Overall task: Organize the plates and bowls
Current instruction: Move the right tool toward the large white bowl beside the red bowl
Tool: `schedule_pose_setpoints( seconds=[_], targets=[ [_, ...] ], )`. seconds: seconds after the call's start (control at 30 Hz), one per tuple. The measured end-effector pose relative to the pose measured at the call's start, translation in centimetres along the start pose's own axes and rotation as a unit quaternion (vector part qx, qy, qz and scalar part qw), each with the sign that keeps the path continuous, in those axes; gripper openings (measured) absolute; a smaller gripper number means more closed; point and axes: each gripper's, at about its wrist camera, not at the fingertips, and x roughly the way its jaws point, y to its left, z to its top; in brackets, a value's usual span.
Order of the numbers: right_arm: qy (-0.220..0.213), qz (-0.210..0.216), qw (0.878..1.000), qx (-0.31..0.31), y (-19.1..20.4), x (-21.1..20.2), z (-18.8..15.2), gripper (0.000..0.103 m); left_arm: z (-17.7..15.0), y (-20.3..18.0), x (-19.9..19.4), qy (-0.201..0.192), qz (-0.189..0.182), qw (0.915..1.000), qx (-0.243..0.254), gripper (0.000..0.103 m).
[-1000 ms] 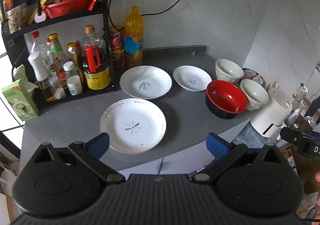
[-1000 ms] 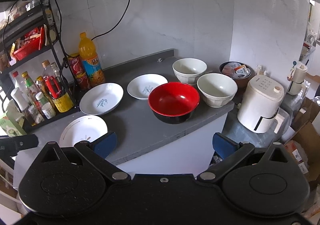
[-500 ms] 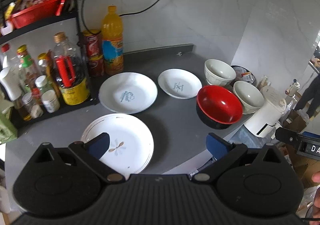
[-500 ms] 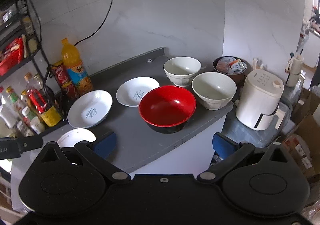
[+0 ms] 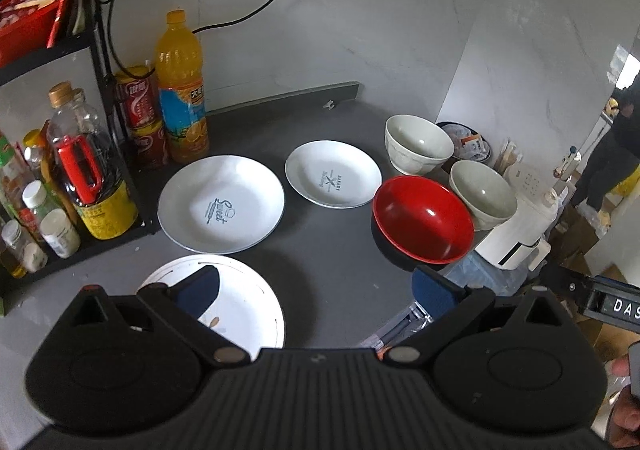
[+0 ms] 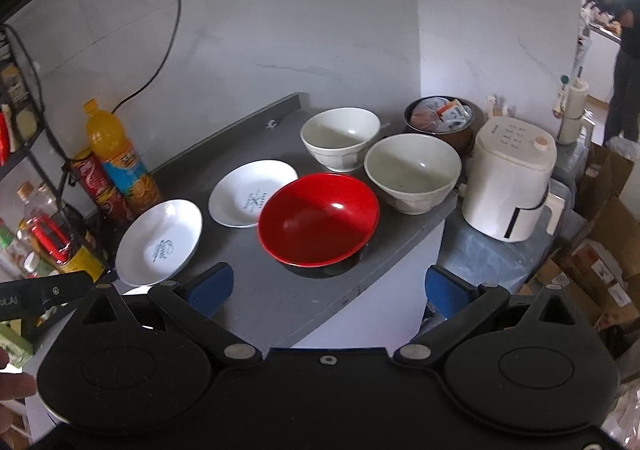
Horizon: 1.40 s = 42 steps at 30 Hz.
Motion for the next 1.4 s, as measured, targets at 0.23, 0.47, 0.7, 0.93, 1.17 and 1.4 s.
schedule_pose_setpoints(
  seconds=[0.23,0.47,0.7,0.93,1.17,1.4],
  targets=[
    [-0.002,-0.003,1.000,0.022,-0.7,0.8,0.0,0.103,0.8,-0.2,1.2,0.009,-0.005,0.9999,0.008,0.102],
    [0.002,-0.004,1.000,0.030,-1.6,2.2,0.3,0.103,1.4,-1.1,2.7,0.017,-0.006,0.9997,0.016,0.102],
    [-0.001,0.001,0.999,0.034,-3.0,4.0,1.4,0.103,2.6,-2.3,4.4,0.020,-0.008,0.9997,0.013,0.102],
    [0.005,0.005,0.999,0.031,-5.1,6.2,3.4,0.098,4.1,-3.9,6.5,0.022,-0.013,0.9996,-0.009,0.100],
    [0.018,0.015,0.999,0.044,-7.9,8.5,5.0,0.085,5.4,-6.5,8.8,0.018,-0.022,0.9995,-0.018,0.098],
    [0.028,0.013,0.998,0.052,-10.5,11.1,6.4,0.079,6.9,-9.4,12.0,0.025,-0.027,0.9992,-0.015,0.089]
  ],
)
